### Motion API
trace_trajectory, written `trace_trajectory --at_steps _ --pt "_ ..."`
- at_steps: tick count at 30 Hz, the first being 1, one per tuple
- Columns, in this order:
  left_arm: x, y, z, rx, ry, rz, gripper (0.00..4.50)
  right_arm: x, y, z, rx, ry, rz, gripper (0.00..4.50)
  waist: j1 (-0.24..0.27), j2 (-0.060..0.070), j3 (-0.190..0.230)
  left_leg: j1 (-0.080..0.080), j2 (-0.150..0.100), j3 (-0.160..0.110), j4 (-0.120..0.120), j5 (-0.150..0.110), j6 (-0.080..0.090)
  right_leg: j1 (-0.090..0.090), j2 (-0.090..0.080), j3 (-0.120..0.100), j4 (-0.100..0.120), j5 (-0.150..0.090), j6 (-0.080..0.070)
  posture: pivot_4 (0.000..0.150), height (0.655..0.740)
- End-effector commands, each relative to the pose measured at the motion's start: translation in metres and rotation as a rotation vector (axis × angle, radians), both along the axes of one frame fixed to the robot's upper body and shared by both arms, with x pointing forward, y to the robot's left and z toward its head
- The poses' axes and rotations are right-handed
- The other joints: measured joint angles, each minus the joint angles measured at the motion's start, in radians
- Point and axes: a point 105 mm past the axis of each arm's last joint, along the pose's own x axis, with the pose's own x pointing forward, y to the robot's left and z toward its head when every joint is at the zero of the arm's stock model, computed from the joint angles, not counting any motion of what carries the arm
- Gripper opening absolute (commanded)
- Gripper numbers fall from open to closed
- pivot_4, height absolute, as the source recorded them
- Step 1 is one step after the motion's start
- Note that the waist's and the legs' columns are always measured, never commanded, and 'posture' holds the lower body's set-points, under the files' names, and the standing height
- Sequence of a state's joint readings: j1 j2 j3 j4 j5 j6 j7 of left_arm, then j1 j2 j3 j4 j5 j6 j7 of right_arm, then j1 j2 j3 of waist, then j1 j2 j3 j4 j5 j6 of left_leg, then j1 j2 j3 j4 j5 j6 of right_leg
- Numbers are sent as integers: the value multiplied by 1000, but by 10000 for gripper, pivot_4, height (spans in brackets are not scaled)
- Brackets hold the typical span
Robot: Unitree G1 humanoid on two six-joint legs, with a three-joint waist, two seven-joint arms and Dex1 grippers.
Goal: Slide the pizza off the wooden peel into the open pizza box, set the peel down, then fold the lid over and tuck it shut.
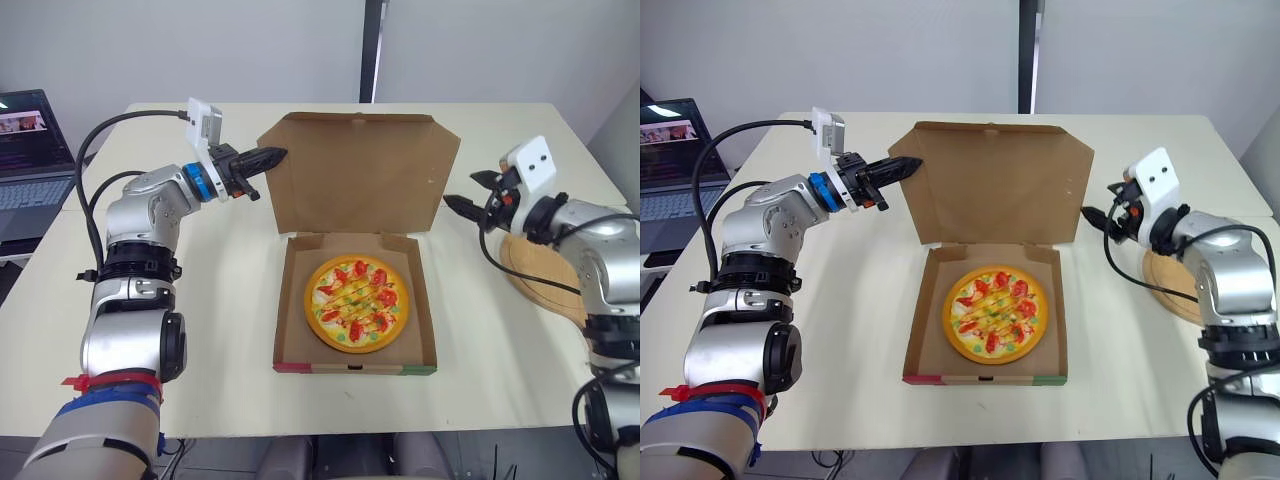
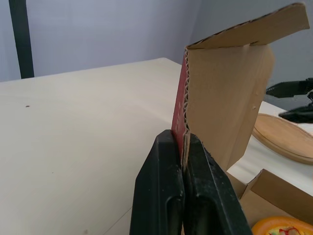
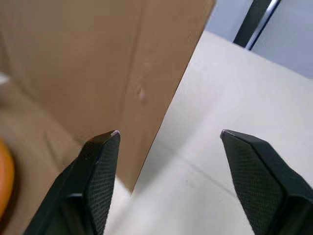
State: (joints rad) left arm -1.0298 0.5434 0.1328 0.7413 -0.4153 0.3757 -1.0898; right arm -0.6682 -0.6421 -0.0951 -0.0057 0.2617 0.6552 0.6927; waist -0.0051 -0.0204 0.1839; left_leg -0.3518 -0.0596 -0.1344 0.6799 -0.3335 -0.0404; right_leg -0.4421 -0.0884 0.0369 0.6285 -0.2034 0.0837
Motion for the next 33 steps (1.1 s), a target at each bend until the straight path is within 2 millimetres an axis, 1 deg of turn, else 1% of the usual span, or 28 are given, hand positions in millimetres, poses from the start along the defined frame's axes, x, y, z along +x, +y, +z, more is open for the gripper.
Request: trace_trajectory --at_steps 1,5,8,9,11,13,17,18,22,25,29,33 --pt "-2 -6 8 17 -37 -24 0 8 6 27 74 -69 1 34267 -2 0 0 0 0 0 0 0 0 0 0 0 0 0 0 1500 7400" --pt "-1 -7 8 16 -37 -25 0 12 19 37 126 -70 47 34267 -3 0 0 0 0 0 0 0 0 0 0 0 0 0 0 1500 7400" --pt "-1 -6 8 15 -37 -23 0 11 23 36 131 -61 66 34267 -3 0 0 0 0 0 0 0 0 0 0 0 0 0 0 1500 7400" --pt "-1 -6 8 15 -38 -21 0 10 23 36 131 -60 69 30497 -4 0 0 0 0 0 0 0 0 0 0 0 0 0 0 1500 7400" --pt "-1 -5 9 11 -38 -15 0 8 25 37 131 -63 77 25042 -5 0 0 0 0 0 0 0 0 0 0 0 1 0 0 1500 7400" --pt "0 -5 10 3 -38 -10 0 7 25 38 135 -67 80 17273 -7 0 0 0 0 0 0 0 0 0 0 0 1 0 0 1500 7400" --pt "-2 -5 12 -8 -37 -12 0 4 29 38 149 -59 97 3261 -15 0 0 -1 0 0 0 0 0 -1 0 0 1 0 0 1500 7400" --pt "-2 -5 13 -6 -37 -11 0 3 30 38 154 -56 100 391 -18 0 0 -1 0 0 0 0 0 -1 0 0 1 0 0 1500 7400" --pt "-2 -7 10 51 -45 15 0 0 35 40 164 -60 94 391 -25 0 0 -1 0 -1 0 0 0 -1 0 0 1 0 0 1500 7400" --pt "1 -14 7 104 -47 69 0 -2 38 47 156 -92 73 391 -27 0 0 -4 0 0 0 0 0 -5 0 0 3 0 0 1500 7400" --pt "3 -32 13 104 -44 108 0 -5 42 56 156 -127 38 391 -24 0 0 -9 -1 0 3 0 0 -9 -1 1 5 0 0 1500 7400" --pt "8 -51 22 95 -58 121 0 -3 45 63 158 -158 -1 391 -24 0 0 -12 -2 1 4 0 0 -13 -1 2 9 0 0 1500 7400"
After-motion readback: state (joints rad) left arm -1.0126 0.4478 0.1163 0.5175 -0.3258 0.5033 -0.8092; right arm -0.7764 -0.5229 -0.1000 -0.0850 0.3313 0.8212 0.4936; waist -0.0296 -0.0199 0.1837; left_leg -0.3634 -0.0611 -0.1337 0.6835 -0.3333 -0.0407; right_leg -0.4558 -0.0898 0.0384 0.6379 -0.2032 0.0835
